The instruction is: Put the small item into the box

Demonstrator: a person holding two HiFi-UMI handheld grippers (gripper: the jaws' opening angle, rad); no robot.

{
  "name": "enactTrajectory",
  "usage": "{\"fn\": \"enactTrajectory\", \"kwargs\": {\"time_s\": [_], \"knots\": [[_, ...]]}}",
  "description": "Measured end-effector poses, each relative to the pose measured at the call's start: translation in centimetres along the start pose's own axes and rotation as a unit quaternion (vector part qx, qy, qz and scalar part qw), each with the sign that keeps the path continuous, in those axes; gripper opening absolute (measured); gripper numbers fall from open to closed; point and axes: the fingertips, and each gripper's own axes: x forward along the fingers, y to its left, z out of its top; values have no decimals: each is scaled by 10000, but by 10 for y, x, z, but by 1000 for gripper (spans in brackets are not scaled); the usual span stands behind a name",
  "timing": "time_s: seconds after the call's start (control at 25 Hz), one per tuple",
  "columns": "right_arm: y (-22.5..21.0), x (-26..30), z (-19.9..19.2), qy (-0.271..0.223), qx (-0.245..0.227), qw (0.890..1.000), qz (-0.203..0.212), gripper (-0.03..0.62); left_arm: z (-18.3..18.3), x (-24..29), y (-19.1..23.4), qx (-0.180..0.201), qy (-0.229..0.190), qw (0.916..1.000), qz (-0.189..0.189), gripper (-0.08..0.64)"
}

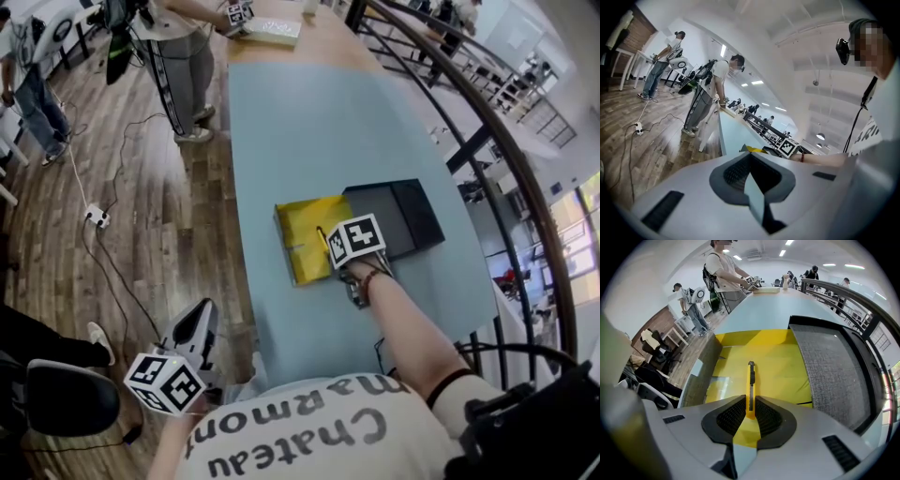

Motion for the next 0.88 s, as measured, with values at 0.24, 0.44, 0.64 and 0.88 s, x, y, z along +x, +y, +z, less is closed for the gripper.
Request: {"fn": "enactTrajectory", "kwargs": {"time_s": [0.24,0.44,0.64,0.88], "knots": [[1,0,-3,113,-96,9999,-89,80,2,-7,-1,-2,-48,10000,17,3],[1,-1,-1,106,-123,9998,-126,81,1,-10,-1,-19,-48,10000,39,3],[0,-1,-1,120,-120,9997,-147,84,1,-15,-1,-19,-65,9999,89,3],[0,-6,3,-22,78,9999,-114,84,8,-22,-8,38,-152,9998,131,3]]}}
